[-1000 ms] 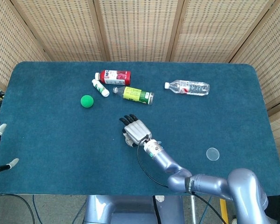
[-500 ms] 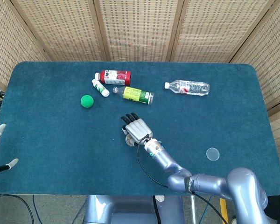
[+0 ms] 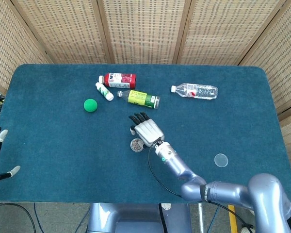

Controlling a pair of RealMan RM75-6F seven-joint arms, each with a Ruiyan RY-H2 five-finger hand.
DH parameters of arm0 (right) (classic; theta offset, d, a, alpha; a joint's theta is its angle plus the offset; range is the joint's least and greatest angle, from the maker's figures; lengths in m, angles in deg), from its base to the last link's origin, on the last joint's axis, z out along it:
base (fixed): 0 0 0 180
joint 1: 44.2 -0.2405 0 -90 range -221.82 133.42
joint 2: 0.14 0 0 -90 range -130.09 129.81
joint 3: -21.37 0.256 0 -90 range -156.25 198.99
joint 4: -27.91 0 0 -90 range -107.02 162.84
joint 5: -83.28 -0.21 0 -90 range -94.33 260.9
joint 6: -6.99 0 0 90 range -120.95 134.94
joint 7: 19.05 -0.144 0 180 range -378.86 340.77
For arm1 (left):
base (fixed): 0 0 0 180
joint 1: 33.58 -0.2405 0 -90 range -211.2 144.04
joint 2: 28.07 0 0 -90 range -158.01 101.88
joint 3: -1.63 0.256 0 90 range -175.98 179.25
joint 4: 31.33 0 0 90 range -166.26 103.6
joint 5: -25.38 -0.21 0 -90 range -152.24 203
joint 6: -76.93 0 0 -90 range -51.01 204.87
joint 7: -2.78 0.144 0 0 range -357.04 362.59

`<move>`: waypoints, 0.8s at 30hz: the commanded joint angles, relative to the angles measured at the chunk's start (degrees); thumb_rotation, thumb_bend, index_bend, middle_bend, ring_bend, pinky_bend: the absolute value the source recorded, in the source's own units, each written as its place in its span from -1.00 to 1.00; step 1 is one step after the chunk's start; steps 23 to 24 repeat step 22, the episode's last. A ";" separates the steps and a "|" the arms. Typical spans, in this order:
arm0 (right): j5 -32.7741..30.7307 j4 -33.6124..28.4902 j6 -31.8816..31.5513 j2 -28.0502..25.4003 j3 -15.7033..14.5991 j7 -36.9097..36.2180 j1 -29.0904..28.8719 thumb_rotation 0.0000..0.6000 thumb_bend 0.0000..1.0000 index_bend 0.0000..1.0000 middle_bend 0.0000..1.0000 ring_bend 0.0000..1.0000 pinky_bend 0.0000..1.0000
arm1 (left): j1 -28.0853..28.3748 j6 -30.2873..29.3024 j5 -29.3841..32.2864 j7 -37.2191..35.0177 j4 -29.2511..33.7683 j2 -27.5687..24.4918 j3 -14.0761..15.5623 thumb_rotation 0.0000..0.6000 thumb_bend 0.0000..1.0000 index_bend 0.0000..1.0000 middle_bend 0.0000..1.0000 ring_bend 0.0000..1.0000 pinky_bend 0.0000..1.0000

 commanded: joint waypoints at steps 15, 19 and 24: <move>22.61 -14.70 -33.03 -28.92 -15.24 -14.16 32.17 1.00 -1.00 -1.00 -1.00 -1.00 -1.00 | -2.69 -7.66 -9.76 1.16 -1.96 2.04 2.68 1.00 -1.00 -1.00 -1.00 -1.00 -1.00; 24.57 -14.46 -36.79 -29.73 -16.94 -14.11 36.24 1.00 -1.00 -1.00 -1.00 -1.00 -1.00 | -3.19 -8.27 -10.37 1.23 -1.84 1.81 3.08 1.00 -1.00 -1.00 -1.00 -1.00 -1.00; 26.03 -14.66 -39.55 -30.52 -18.09 -14.01 39.43 1.00 -1.00 -1.00 -1.00 -1.00 -1.00 | -3.65 -8.95 -11.28 1.26 -1.71 1.63 3.50 1.00 -1.00 -1.00 -1.00 -1.00 -1.00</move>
